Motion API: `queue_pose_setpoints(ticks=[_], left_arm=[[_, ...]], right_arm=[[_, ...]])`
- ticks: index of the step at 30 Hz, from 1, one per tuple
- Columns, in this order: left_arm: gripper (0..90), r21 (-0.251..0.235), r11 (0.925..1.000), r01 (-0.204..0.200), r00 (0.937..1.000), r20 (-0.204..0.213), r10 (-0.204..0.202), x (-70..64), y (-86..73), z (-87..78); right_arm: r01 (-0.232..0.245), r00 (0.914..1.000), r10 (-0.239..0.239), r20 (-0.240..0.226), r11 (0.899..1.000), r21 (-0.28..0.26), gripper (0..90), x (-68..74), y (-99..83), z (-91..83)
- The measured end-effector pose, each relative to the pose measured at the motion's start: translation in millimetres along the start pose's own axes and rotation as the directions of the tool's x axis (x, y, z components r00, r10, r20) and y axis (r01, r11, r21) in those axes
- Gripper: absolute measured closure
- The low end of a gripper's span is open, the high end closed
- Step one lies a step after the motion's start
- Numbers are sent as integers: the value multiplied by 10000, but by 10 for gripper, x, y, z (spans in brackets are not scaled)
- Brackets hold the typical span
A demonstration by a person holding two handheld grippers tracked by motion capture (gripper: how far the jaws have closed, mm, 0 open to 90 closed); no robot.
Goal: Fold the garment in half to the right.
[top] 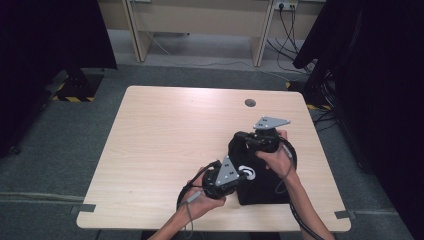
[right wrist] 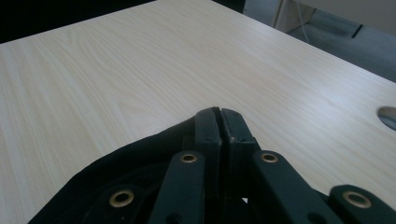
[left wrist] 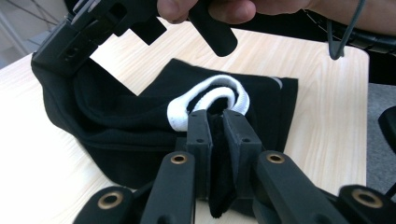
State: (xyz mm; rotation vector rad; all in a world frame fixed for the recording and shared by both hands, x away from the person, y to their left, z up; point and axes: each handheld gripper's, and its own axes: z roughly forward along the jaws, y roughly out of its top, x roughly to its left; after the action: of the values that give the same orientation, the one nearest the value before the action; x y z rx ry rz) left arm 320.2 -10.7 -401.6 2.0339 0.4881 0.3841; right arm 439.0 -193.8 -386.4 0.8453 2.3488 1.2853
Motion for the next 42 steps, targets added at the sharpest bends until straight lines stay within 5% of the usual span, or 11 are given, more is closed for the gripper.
queue_pose_setpoints(ticks=[7, 17, 22, 26, 29, 32, 35, 42], left_arm=[[810, 158, 9999, -39, 9991, 413, 32, -118, 76, 347], [756, 533, 9976, 440, 9929, 1078, -496, -170, -26, 772], [500, -4, 9957, 921, 9879, 1256, -913, -105, -18, 690], [369, -614, 9843, 1658, 9765, 1499, -1551, 6, 14, 451], [335, -758, 9806, 1809, 9779, 1204, -1711, 115, -38, 281], [304, -258, 9791, 2019, 9782, 548, -2003, 196, -170, 233], [280, 491, 9747, 2182, 9759, -21, -2183, 213, -333, 309], [204, 1642, 9621, 2177, 9759, -539, -2116, 118, -563, 536]], right_arm=[[-488, 9976, 483, 499, 9988, 79, 868, -232, -277, -194], [-1108, 9899, 1044, 962, 9917, 646, 808, -477, -645, -262], [-1476, 9822, 1378, 1273, 9865, 705, 558, -473, -663, -298], [-1963, 9723, 1837, 1445, 9774, 787, 399, -423, -608, -367], [-2020, 9701, 1884, 1532, 9763, 783, 355, -360, -581, -427], [-2071, 9676, 1856, 1715, 9712, 1175, 328, -311, -592, -443], [-2137, 9638, 1813, 1953, 9636, 1604, 310, -285, -647, -420], [-2611, 9537, 2142, 2110, 9379, 2283, 290, -290, -809, -363]])
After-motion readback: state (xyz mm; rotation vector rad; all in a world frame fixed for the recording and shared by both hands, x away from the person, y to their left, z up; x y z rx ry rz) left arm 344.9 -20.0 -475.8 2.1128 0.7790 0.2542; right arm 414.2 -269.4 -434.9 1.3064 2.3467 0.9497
